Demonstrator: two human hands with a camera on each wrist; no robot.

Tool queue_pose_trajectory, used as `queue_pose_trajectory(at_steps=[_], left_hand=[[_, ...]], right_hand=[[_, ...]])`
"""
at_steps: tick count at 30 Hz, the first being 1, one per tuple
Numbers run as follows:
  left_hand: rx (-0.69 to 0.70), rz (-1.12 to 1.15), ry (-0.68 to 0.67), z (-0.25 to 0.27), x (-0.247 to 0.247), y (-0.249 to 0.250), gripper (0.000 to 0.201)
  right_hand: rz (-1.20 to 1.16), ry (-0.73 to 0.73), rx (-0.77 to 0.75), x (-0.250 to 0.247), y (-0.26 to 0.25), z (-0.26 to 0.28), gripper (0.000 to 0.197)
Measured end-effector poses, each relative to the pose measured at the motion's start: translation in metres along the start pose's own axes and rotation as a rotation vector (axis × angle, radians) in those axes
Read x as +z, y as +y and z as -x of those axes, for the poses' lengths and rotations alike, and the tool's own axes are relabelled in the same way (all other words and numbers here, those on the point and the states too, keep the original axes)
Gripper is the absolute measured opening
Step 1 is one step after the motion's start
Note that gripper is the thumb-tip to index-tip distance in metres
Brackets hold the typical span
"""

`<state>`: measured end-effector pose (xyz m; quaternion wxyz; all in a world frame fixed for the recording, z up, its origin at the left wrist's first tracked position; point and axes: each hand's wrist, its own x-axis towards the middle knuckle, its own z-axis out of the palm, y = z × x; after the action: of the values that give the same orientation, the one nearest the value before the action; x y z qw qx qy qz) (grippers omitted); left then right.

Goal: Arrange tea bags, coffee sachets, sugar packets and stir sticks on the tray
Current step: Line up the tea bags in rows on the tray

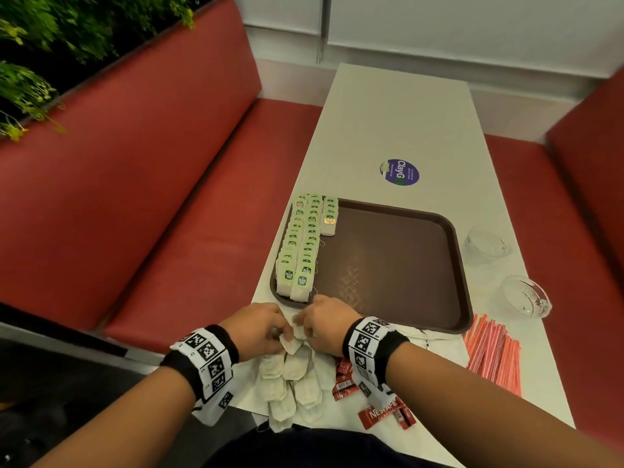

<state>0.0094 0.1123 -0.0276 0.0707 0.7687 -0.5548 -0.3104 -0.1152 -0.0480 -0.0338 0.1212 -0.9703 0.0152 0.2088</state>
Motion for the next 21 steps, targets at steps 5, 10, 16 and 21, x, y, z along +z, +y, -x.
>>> queue_pose_trajectory(at_steps=[5, 10, 16, 21], left_hand=[[0.022, 0.116, 0.065, -0.002, 0.0, -0.003, 0.015], [0.084, 0.173, 0.167, -0.011, -0.011, 0.001, 0.013], [0.089, 0.286, 0.302, -0.025, -0.035, 0.021, 0.007], [0.121, 0.323, 0.343, -0.04, -0.056, 0.036, 0.004]], right_hand=[[-0.249, 0.146, 0.027, -0.01, 0.002, 0.02, 0.023], [-0.486, 0.274, 0.047, -0.019, 0.013, 0.035, 0.015], [-0.595, 0.401, 0.148, -0.03, 0.03, 0.039, 0.025], [-0.672, 0.427, 0.171, -0.036, 0.041, 0.042, 0.019]])
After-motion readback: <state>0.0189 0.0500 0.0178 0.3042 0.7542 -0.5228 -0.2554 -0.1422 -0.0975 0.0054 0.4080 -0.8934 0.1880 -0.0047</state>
